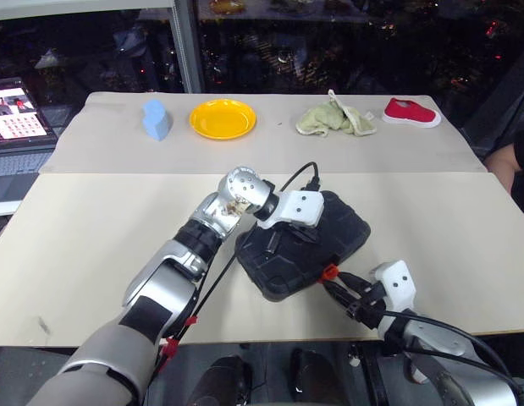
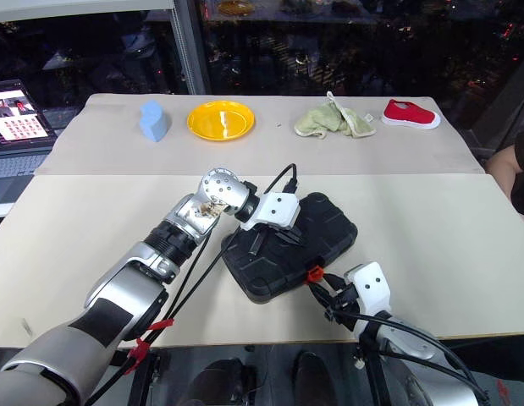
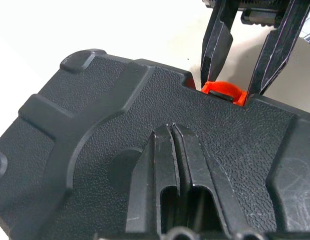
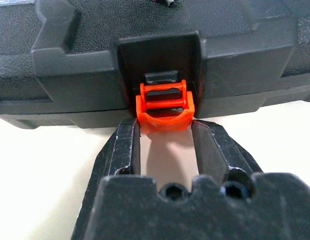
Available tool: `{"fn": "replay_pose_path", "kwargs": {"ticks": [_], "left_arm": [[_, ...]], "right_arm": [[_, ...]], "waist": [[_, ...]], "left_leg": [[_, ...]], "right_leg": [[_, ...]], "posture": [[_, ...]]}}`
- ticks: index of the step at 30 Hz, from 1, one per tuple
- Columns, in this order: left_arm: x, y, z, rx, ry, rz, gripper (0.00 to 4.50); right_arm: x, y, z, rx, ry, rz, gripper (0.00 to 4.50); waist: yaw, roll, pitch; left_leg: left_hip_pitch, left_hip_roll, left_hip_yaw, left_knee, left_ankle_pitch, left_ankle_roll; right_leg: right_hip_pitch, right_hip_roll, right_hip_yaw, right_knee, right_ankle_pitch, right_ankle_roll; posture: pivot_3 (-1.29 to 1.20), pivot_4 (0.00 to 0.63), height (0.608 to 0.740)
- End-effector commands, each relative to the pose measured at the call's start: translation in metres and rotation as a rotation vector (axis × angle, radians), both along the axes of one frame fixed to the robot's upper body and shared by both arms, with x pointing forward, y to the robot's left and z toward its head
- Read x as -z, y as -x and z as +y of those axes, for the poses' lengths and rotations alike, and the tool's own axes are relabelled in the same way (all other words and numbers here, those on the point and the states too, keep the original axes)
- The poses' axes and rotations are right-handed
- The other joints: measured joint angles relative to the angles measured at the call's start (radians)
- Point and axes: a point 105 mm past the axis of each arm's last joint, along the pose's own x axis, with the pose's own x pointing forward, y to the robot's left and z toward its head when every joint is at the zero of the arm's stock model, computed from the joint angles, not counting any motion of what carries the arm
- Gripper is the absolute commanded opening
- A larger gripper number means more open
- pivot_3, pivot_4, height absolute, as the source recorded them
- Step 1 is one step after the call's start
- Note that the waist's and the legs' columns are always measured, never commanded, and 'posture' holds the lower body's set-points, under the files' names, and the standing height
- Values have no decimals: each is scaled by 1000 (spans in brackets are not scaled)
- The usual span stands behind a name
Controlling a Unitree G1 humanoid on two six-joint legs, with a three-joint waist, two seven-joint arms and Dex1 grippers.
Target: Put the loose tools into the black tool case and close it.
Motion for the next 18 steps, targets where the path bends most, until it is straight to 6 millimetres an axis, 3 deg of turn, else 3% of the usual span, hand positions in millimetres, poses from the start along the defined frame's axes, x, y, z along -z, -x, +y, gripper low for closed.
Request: {"fn": "replay_pose_path", "kwargs": {"ticks": [1,14,18], "left_arm": [[19,-2,9,-23,-88,11,141],[21,-1,6,-15,-86,8,141],[21,-1,6,-14,-85,8,141]], "right_arm": [[-22,3,2,-34,-3,-94,1269],[-38,8,3,-64,5,-143,1269],[-30,10,2,-61,8,-94,1269]], "waist": [[0,0,0],[0,0,0],[1,0,0]], "left_leg": [[0,0,0,0,0,0],[0,0,0,0,0,0],[0,0,0,0,0,0]], "right_leg": [[0,0,0,0,0,0],[1,0,0,0,0,1],[1,0,0,0,0,1]], "posture": [[0,150,740],[0,150,740],[0,150,740]]}}
